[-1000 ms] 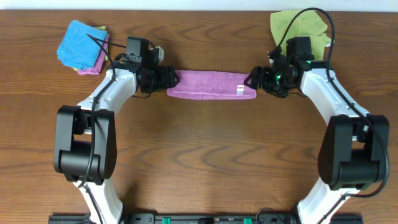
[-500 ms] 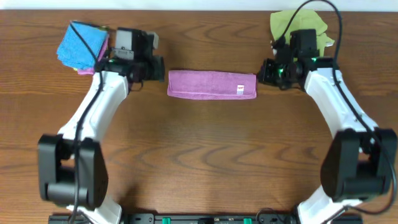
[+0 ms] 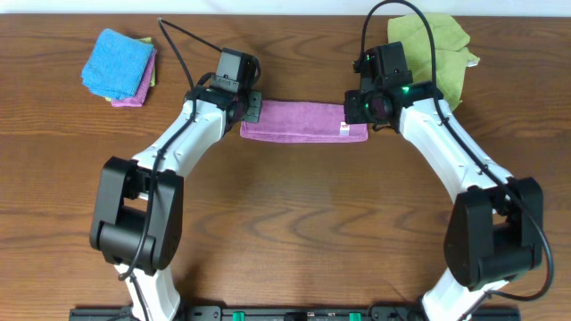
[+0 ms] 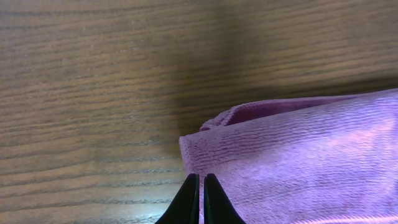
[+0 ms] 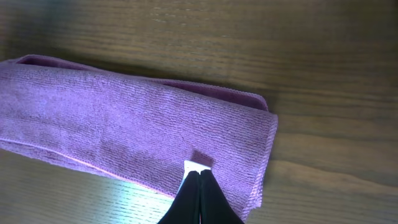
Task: Fold the cloth
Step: 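Grasp the strip's left and right ends with both grippers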
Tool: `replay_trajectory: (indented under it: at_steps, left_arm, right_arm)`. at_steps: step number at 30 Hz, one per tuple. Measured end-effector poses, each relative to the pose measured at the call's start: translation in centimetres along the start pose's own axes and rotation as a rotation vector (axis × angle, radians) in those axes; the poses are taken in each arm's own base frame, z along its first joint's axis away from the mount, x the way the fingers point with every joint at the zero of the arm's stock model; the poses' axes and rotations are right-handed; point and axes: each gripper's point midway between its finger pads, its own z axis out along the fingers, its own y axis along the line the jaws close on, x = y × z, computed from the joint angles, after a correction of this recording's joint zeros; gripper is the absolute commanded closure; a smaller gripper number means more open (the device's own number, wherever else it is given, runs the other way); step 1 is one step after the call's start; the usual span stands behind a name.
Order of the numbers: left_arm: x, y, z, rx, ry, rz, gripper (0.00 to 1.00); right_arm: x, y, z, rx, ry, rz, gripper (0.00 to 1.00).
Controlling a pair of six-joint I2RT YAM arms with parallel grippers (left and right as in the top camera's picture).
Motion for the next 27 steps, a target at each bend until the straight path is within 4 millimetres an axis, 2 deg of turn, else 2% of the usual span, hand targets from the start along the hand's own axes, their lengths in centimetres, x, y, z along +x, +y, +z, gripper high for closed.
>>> replay_trajectory:
  at_steps: [7,15,20,27]
  left_arm:
    - [0.2,-0.7,0.4,0.032,0.005,-0.005,0.94]
    - [0.6,-2.6,0.4,0.064,0.014,0.024,0.94]
    - [1.2,-2.1,1.3,0.036,0.035,0.024,0.94]
    - [2.3,-1.9,2.5,0.025,0.069,0.025,0.94]
  right_arm:
    - [-0.1,-0.3,0.0,0.013,-0.003,0.002,0.98]
    - [-0.1,-0.3,0.0,0.015,-0.003,0.002,0.98]
    - [0.0,-0.4,0.1,0.019,0.0,0.002,0.98]
    - [2.6,-1.3,4.0,0.044,0.108,0.01,0.98]
